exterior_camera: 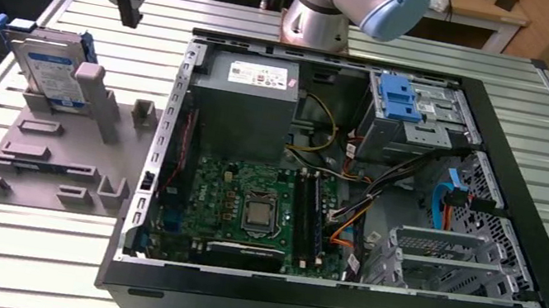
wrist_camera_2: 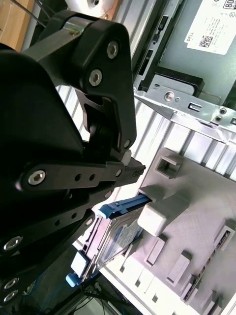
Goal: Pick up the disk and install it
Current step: 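Reach for the disk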
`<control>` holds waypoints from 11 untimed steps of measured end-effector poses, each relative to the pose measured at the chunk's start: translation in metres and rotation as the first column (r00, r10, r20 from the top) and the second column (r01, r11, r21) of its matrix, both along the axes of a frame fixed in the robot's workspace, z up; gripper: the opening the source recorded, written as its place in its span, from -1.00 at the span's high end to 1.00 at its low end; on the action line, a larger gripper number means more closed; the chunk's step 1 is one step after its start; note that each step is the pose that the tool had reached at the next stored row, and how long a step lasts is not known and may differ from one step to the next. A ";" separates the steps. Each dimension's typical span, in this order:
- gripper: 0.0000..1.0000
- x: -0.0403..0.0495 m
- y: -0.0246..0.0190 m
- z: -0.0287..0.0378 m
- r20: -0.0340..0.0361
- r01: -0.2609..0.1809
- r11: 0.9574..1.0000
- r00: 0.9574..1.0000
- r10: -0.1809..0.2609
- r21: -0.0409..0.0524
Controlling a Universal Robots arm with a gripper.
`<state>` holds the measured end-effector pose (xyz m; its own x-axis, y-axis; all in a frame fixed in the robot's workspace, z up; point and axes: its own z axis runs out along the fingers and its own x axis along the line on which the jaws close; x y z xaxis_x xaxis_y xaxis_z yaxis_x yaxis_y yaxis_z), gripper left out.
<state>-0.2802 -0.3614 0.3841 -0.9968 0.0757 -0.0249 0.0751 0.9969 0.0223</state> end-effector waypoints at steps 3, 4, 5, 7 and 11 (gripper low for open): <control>0.79 -0.0033 0.0014 -0.0002 -0.001 0.000 1.000 1.000 0.000 0.000; 0.79 -0.0041 0.0017 -0.0003 -0.002 0.000 1.000 1.000 0.000 0.000; 0.79 -0.0051 0.0019 -0.0005 -0.004 0.000 1.000 1.000 0.000 0.000; 0.79 -0.0085 0.0019 -0.0006 -0.005 0.000 1.000 1.000 0.000 0.000; 0.79 -0.0150 0.0024 -0.0010 -0.005 0.000 1.000 1.000 0.000 0.000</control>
<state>-0.2953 -0.3590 0.3830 -0.9970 0.0756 -0.0194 0.0752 0.9969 0.0219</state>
